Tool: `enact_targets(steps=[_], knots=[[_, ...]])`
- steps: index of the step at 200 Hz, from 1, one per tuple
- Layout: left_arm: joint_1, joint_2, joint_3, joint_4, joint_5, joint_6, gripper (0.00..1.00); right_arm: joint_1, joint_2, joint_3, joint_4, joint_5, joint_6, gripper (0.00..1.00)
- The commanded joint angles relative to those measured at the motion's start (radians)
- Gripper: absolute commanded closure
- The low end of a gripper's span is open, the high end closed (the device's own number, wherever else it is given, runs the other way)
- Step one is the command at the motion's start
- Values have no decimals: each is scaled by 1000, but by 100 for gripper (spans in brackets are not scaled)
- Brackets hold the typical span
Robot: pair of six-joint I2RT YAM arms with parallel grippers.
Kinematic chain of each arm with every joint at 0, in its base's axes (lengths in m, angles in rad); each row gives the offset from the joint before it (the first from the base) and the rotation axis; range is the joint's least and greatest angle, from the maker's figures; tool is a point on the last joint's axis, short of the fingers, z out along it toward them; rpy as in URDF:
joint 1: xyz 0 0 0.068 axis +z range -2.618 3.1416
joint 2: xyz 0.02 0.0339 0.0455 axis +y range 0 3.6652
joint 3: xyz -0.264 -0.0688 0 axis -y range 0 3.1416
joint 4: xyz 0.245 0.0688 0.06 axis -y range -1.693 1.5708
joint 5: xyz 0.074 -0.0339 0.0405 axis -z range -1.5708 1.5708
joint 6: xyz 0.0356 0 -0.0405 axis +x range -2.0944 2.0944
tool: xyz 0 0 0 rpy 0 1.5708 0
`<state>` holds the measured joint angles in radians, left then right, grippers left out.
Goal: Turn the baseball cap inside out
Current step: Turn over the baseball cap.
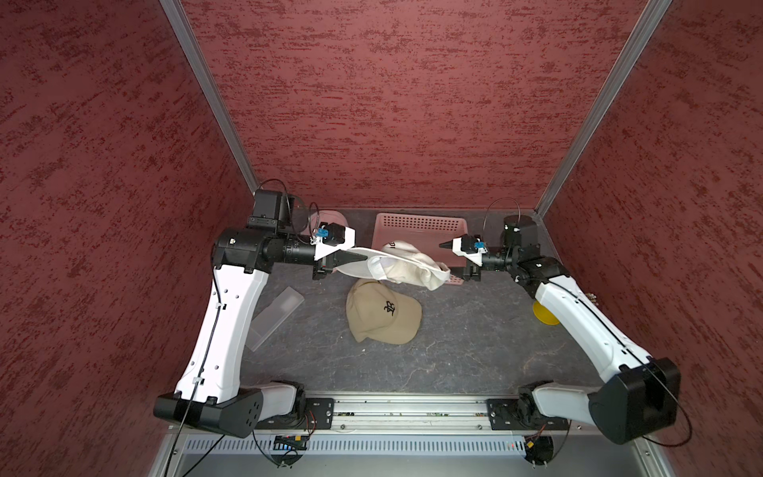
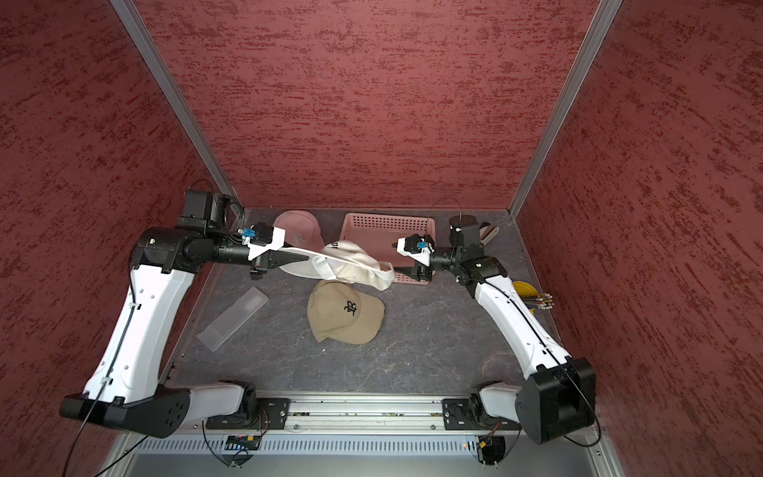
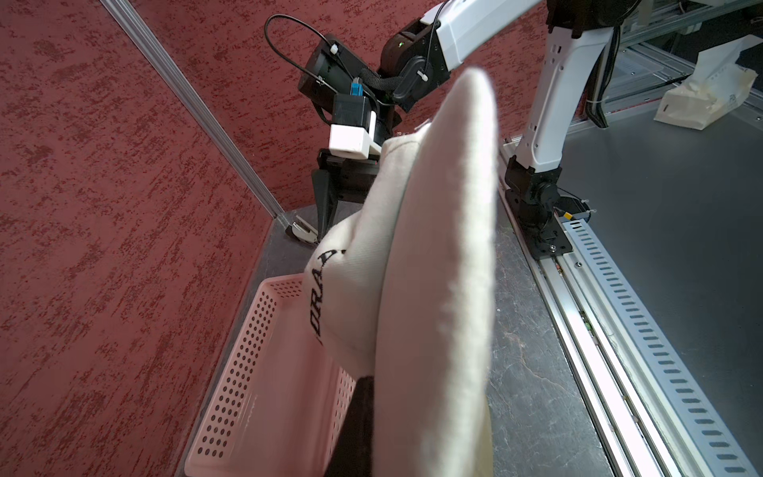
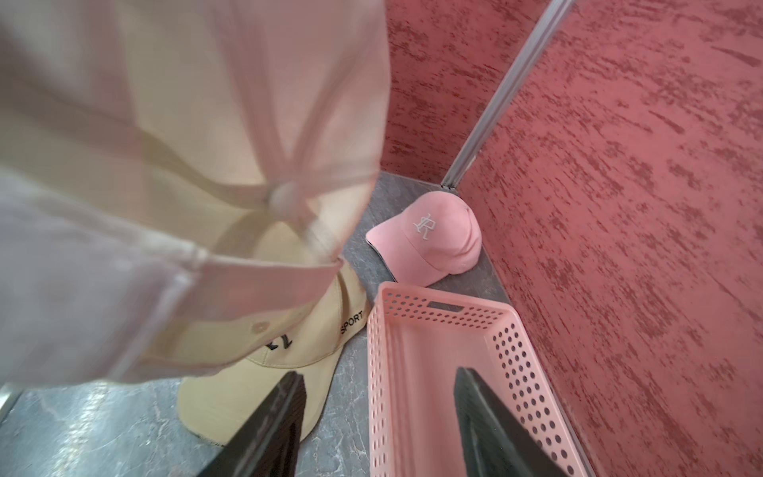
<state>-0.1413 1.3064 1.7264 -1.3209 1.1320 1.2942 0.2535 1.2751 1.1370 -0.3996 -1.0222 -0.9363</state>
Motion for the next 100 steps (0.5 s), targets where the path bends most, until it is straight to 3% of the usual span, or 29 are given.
enact_targets(steps=[1, 45, 67, 100], knots=[[-4, 0, 37, -41, 57, 41, 100, -3, -43, 60, -207, -124, -179, 38], [-17, 53, 88, -36, 79, 25, 100, -3, -102, 39, -204, -259, -219, 35], [-45, 53, 82, -30, 57, 23, 100, -3, -113, 15, -90, -266, -163, 34], [-58, 46, 76, -34, 55, 21, 100, -3, -73, 69, -106, -283, -193, 32]])
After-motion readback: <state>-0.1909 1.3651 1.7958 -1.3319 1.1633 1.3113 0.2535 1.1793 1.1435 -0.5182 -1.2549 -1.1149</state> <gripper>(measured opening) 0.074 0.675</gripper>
